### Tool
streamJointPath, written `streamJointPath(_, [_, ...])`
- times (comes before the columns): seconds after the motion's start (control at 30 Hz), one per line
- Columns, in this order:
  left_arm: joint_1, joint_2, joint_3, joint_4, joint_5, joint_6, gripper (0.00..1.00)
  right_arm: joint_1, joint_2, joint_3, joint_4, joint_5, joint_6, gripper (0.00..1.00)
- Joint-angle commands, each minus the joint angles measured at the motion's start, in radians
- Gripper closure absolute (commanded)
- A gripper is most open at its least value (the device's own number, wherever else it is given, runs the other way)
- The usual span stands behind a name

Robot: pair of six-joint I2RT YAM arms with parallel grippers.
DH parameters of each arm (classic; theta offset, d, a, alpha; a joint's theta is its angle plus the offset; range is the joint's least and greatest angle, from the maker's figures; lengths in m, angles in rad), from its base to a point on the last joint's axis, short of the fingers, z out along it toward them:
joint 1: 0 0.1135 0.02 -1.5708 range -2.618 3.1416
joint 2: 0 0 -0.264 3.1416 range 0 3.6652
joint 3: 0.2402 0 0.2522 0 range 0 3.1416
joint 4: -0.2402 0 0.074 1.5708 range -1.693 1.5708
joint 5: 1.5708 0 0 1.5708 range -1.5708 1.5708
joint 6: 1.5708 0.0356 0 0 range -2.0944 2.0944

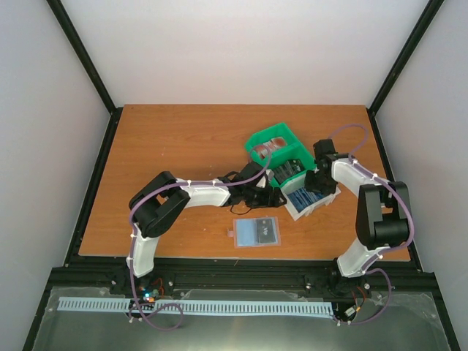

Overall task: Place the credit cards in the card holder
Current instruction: Pick up the credit card from the storage box.

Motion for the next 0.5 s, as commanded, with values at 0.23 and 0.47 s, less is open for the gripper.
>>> streamJointPath(0.23, [0.008, 0.009, 0.028, 0.006, 0.006, -0.002, 0.18, -0.065, -0.051, 0.000, 0.008, -0.082, 0.017, 0.66])
streamJointPath(0.47, [0.008, 0.006, 0.024, 0.005, 0.006, -0.004, 0.18, -0.070, -0.080, 0.002, 0.010, -0.051, 0.024, 0.73])
